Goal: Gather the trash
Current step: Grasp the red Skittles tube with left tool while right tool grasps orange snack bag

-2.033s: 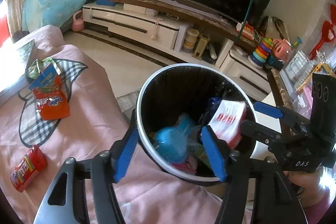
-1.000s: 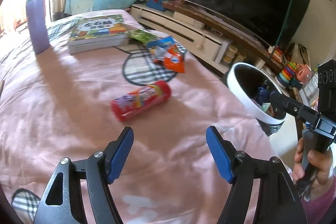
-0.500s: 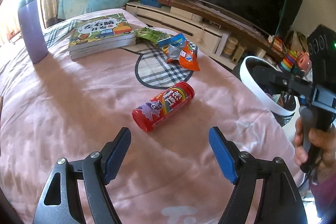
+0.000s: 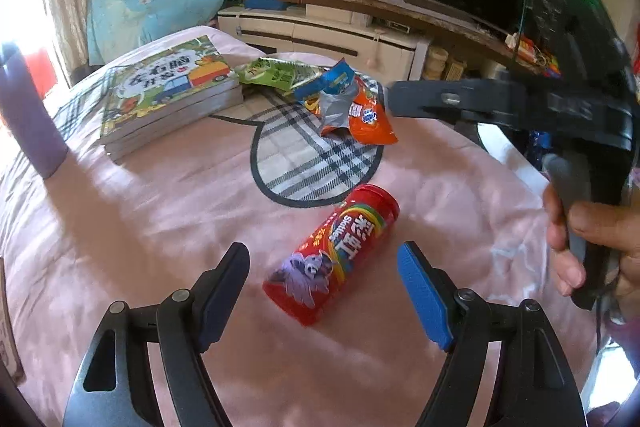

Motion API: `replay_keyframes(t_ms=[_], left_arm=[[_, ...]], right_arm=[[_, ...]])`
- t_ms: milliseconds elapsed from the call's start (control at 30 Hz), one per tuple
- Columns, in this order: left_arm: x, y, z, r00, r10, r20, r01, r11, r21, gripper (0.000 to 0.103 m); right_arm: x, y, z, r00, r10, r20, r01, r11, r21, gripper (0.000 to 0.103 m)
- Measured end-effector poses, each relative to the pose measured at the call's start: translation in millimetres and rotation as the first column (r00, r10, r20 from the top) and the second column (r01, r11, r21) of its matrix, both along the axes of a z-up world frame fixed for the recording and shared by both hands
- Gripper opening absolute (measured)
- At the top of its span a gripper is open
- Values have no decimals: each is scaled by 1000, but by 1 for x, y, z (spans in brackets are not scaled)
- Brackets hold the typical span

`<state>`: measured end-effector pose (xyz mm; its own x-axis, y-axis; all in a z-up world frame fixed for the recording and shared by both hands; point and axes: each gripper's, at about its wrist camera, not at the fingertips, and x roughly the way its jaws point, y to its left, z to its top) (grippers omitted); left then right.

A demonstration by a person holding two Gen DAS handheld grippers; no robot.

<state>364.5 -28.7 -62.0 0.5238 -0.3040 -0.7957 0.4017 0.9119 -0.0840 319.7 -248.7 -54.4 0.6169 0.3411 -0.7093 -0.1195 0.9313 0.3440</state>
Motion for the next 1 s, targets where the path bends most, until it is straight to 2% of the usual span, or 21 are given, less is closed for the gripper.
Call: replay_keyframes(t_ms=[67,133,200,233,333,367,467,500,700,1000], left_arm=[[5,-3,-5,1000,-2,-7,2,1000,5,76],[9,-3,-9,1000,6,-11,-6,1000,11,74],[13,-5,-14,1000,16,-19,-15,1000,13,69],[14,-6,-16,1000,9,-25,-9,1000,-2,60],[13,-12,-17,1000,2,-17,-2,1000,7,48],[12,-12,-16,1000,-1,-15,1,1000,10,45],[9,-14,-14,1000,4,-15,-4,1000,5,40],[8,-15,-14,1000,9,-18,-9,1000,3,39],[-9,-17,-7,999,23,-29,-24,999,-22,37],[-40,-9,10,995,96,-36,-100,987,-127,36]], right_arm=[[13,2,-8,1000,5,-25,-4,1000,11,82],[24,1,-16,999,-7,-43,8,1000,7,77],[36,-1,-25,998,-23,-60,24,1000,7,74],[38,-1,-28,997,-28,-65,28,1000,9,71],[47,-1,-36,996,-27,-79,28,999,15,54],[47,-1,-38,997,-22,-79,24,1000,18,54],[41,-2,-35,998,-13,-56,15,1000,23,46],[39,-3,-33,999,-10,-50,11,1000,27,40],[16,-9,-20,1000,-3,-14,4,999,32,34],[-30,-21,6,999,-8,47,5,997,74,31]])
